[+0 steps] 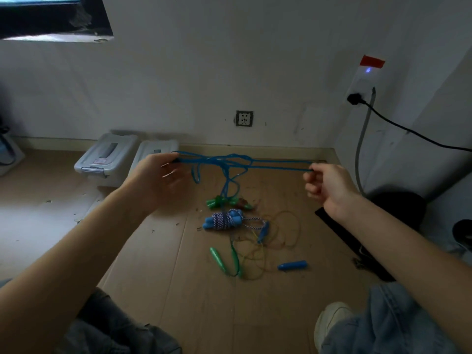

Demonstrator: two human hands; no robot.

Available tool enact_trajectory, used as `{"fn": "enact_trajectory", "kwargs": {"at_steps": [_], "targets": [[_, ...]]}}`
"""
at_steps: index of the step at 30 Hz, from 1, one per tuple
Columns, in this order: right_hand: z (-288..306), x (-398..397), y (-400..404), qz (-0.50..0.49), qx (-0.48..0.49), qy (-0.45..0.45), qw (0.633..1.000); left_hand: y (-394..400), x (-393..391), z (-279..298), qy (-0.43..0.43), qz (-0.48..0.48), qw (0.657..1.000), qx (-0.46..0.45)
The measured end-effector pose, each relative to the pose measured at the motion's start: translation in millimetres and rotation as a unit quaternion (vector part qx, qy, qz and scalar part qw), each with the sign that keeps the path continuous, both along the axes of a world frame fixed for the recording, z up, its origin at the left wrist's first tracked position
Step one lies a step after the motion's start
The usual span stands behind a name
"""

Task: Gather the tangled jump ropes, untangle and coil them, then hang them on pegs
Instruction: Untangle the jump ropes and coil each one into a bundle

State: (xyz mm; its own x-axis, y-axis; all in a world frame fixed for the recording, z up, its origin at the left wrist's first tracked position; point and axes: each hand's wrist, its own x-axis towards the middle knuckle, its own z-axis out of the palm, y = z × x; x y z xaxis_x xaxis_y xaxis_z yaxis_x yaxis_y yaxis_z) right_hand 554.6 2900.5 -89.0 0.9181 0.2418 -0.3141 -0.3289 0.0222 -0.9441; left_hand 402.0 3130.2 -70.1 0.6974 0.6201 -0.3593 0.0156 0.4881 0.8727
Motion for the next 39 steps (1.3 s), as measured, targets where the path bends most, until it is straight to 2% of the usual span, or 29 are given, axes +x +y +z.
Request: {"fn": "enact_trajectory", "kwargs": {"at_steps": [2,4,6,8,9,10,11,14,18,19,22,23,24,26,27,29,30,33,35,36,38,39], "targets": [[-1.8,-3.2,1.1,0.031,-0.032,-0.019,0.999,0.1,0.3,1.8,-0.02,0.006,1.0,-0.011],[-1.8,-11.9,1.6,0.165,-0.14,-0.048,0.975,-7.8,2.5,4.0,-0.057,-0.018,0.998,-0.019],[-4.1,-21.7,3.9,0.305,-0.29,-0.092,0.902,-18.3,5.3,6.2,-0.071,-0.085,0.994,0.021],[-8.1,-25.1,8.2,0.341,-0.397,-0.207,0.827,-27.2,8.4,6.6,-0.067,-0.146,0.985,0.068],[-4.6,-29.0,11.8,0.33,-0.392,-0.278,0.813,-30.1,9.9,5.9,-0.066,-0.167,0.98,0.085],[1.0,-33.4,15.0,0.325,-0.35,-0.331,0.814,-32.4,11.4,5.1,-0.066,-0.184,0.976,0.1],[6.1,-36.3,17.6,0.344,-0.288,-0.343,0.825,-34.1,13.0,3.7,-0.068,-0.198,0.971,0.112],[12.1,-43.9,20.6,0.449,-0.112,-0.217,0.859,-37.7,16.6,1.8,-0.083,-0.232,0.962,0.116],[10.7,-46.5,22.4,0.444,-0.066,-0.171,0.877,-41.2,16.2,4.6,-0.108,-0.222,0.963,0.104],[9.4,-46.1,22.7,0.427,-0.077,-0.176,0.883,-43.5,16.8,4.7,-0.102,-0.206,0.964,0.132],[5.7,-45.9,24.3,0.331,-0.094,-0.209,0.915,-49.4,16.1,-2.4,0.039,-0.141,0.939,0.311],[5.9,-45.3,24.9,0.295,-0.084,-0.22,0.926,-50.1,14.8,-6.2,0.089,-0.146,0.941,0.294],[6.5,-44.7,25.3,0.272,-0.072,-0.232,0.931,-51.5,11.9,-6.9,0.126,-0.176,0.948,0.233],[7.7,-45.4,27.1,0.277,-0.075,-0.251,0.924,-55.6,8.0,-8.1,0.117,-0.26,0.952,0.114],[6.7,-46.9,28.1,0.298,-0.094,-0.258,0.914,-58.6,8.2,-9.0,0.086,-0.273,0.952,0.111],[1.5,-46.8,29.4,0.327,-0.133,-0.252,0.901,-62.6,10.9,-10.5,0.049,-0.228,0.962,0.139],[0.4,-44.8,28.8,0.327,-0.144,-0.238,0.903,-63.5,11.8,-11.2,0.034,-0.207,0.97,0.125],[4.4,-33.4,22.8,0.316,-0.126,-0.175,0.924,-60.1,13.2,-9.3,-0.01,-0.181,0.983,0.02],[5.3,-31.1,21.8,0.325,-0.136,-0.195,0.915,-59.7,16.6,-7.8,-0.007,-0.146,0.989,-0.014],[3.9,-32.1,23.3,0.326,-0.174,-0.247,0.896,-60.6,17.4,-5.9,-0.002,-0.135,0.991,-0.008],[-1.7,-33.4,24.1,0.329,-0.285,-0.355,0.827,-54.6,16.9,-2.5,-0.003,-0.097,0.995,0.012],[-4.7,-32.9,22.3,0.34,-0.335,-0.382,0.792,-45.2,16.4,-0.5,-0.005,-0.068,0.997,0.03]]}}
